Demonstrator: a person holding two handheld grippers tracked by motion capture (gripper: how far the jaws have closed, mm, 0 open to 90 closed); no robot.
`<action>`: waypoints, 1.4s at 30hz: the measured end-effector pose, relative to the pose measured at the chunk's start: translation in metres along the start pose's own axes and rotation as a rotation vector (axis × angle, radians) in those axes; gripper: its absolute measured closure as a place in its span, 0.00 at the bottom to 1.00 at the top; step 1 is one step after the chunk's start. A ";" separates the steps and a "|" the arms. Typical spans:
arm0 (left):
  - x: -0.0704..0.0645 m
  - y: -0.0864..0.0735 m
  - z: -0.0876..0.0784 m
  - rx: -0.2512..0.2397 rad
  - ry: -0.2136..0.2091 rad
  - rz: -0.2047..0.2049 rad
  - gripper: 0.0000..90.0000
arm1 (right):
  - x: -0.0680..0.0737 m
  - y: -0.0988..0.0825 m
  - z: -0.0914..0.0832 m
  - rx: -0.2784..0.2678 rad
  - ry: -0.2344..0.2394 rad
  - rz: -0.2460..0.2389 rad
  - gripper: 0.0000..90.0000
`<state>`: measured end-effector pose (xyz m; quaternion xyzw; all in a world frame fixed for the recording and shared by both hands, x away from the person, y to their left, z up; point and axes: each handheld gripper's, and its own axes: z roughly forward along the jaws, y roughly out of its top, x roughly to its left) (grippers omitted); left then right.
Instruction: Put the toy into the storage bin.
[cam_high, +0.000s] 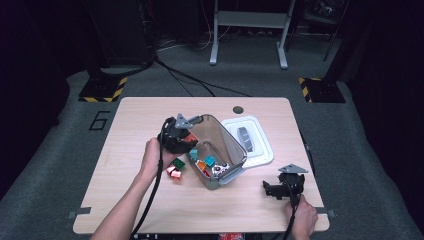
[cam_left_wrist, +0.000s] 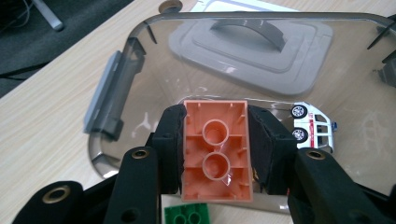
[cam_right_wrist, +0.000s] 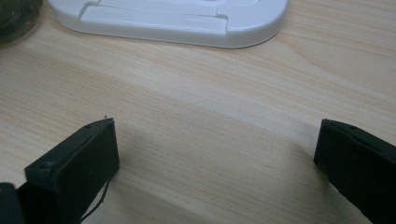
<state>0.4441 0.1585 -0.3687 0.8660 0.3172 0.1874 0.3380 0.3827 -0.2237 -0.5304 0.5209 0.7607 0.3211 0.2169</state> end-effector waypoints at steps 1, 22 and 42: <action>0.000 0.001 0.002 0.010 -0.006 0.001 0.65 | 0.000 0.000 0.000 0.000 0.000 0.000 0.00; -0.005 -0.007 0.032 0.090 -0.036 0.001 0.65 | 0.000 0.000 0.000 0.000 0.000 0.000 0.00; 0.009 -0.037 -0.015 0.006 0.079 -0.070 0.16 | 0.000 0.000 0.000 0.000 0.000 -0.001 0.00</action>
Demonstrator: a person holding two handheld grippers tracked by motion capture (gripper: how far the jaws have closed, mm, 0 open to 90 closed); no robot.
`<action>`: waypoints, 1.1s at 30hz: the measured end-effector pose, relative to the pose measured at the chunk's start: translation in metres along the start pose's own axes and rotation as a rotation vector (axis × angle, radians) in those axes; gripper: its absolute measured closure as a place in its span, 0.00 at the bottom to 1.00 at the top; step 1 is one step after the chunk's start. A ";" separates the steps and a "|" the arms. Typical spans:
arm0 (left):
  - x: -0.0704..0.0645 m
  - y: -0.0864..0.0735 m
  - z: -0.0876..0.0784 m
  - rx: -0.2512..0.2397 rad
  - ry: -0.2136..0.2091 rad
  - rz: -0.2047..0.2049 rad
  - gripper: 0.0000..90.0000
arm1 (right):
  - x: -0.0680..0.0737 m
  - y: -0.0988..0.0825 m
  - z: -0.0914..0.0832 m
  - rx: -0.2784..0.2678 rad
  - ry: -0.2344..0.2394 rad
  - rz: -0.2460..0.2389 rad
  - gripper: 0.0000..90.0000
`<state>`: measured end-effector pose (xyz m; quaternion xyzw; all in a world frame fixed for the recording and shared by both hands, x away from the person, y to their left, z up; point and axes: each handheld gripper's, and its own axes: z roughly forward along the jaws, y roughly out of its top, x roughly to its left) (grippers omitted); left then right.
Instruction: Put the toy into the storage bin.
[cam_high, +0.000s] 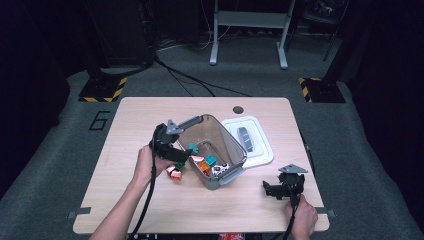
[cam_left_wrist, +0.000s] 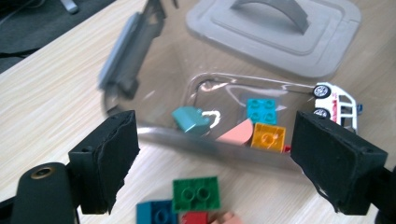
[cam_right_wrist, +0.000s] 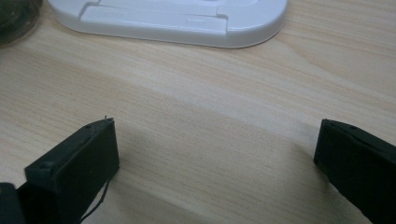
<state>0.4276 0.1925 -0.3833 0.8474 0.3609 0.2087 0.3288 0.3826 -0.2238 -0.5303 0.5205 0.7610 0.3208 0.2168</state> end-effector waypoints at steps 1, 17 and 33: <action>0.002 -0.003 -0.003 0.001 0.003 -0.005 0.16 | 0.000 0.000 0.000 -0.001 -0.001 0.002 0.00; 0.007 -0.068 0.007 0.046 -0.008 -0.041 0.05 | 0.000 0.000 0.000 -0.001 -0.001 0.001 0.00; -0.019 -0.085 0.042 0.122 -0.124 0.114 0.42 | 0.000 0.000 0.000 -0.001 -0.001 0.001 0.00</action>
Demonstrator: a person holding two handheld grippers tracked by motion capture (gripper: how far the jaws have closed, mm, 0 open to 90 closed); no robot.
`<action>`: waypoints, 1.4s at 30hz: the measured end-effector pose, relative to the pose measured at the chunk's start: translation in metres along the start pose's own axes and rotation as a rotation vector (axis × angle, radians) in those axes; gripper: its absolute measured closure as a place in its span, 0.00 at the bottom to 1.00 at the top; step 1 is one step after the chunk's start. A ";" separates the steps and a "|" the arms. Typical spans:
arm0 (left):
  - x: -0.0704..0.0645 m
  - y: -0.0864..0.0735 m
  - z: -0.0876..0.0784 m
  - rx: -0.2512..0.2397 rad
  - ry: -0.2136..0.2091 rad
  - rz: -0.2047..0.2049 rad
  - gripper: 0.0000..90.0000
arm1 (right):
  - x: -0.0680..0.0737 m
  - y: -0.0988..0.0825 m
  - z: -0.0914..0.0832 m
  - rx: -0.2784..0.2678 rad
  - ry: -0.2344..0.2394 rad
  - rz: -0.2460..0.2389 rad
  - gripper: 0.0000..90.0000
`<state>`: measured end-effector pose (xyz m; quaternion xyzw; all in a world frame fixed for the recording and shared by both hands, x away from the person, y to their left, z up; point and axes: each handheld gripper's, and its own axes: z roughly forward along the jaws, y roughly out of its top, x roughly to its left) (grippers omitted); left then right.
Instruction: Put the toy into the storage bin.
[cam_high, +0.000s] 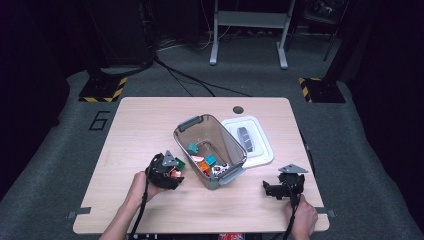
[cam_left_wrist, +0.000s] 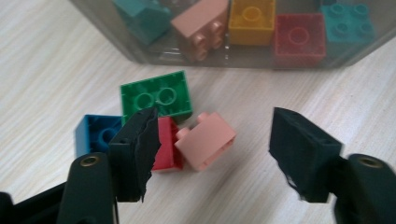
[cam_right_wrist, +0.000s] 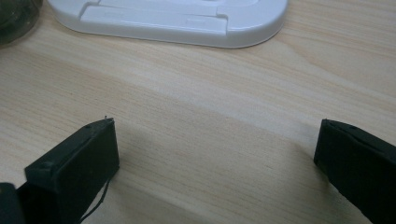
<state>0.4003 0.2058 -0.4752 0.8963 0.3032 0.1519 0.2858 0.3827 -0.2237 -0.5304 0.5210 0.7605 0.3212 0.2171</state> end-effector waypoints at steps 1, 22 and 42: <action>-0.001 0.000 0.002 0.003 0.003 0.008 0.43 | 0.000 0.000 0.000 0.001 0.000 -0.001 0.00; 0.000 -0.011 0.012 0.053 -0.016 0.026 0.73 | 0.000 0.000 0.000 0.001 0.001 -0.002 0.00; 0.020 -0.013 -0.024 -0.031 -0.016 -0.109 0.74 | 0.000 0.000 0.000 -0.001 0.000 -0.003 0.00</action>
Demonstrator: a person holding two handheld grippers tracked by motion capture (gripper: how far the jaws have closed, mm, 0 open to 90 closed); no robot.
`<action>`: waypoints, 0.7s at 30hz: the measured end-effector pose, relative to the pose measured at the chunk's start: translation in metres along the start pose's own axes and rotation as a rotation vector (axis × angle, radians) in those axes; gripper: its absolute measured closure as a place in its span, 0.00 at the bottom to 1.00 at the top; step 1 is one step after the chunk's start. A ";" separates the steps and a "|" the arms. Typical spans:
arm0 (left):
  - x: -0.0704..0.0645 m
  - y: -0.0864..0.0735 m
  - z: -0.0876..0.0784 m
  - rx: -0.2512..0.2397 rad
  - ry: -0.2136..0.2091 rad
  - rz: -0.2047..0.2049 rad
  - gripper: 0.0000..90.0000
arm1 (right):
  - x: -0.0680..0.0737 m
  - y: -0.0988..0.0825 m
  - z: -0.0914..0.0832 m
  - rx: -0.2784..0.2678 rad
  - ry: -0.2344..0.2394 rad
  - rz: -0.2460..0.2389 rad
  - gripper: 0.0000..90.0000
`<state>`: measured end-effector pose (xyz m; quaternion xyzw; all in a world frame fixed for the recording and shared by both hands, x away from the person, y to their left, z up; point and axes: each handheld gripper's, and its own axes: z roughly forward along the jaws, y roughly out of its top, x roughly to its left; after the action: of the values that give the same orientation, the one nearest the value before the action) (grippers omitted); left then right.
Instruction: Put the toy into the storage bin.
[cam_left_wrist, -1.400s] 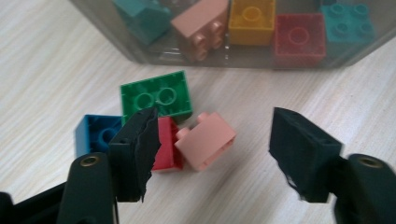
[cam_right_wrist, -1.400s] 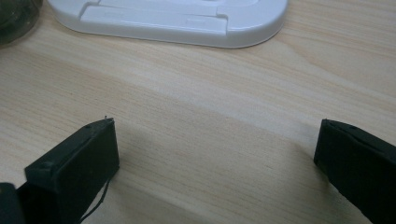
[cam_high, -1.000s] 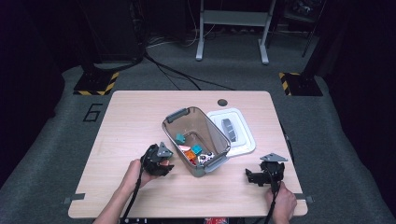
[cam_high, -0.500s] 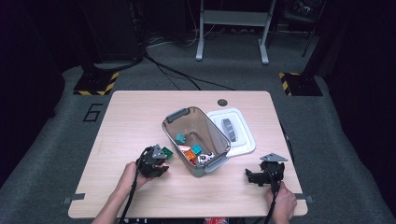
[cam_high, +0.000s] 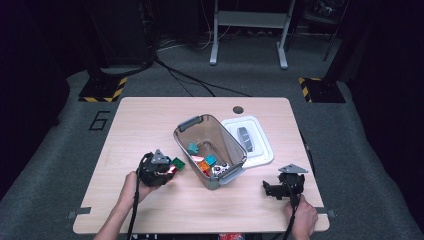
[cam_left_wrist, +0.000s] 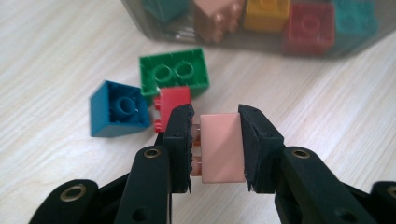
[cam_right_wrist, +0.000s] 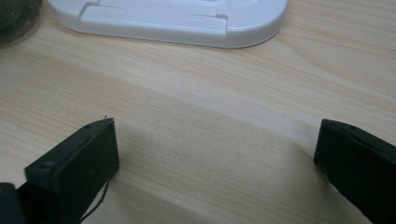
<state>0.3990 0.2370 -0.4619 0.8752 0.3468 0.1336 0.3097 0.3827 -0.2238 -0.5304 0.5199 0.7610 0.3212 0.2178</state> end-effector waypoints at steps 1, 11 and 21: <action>0.001 0.002 -0.002 -0.006 0.001 -0.006 0.74 | 0.000 0.000 0.000 0.000 0.001 -0.001 0.00; 0.003 0.019 -0.014 -0.029 0.032 -0.029 0.74 | 0.000 0.000 0.000 -0.001 0.000 -0.003 0.00; 0.007 0.035 -0.022 -0.049 0.051 -0.040 0.74 | 0.000 0.000 0.000 -0.001 0.000 -0.002 0.00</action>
<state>0.4120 0.2316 -0.4225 0.8566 0.3685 0.1584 0.3247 0.3828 -0.2241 -0.5305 0.5189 0.7614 0.3214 0.2185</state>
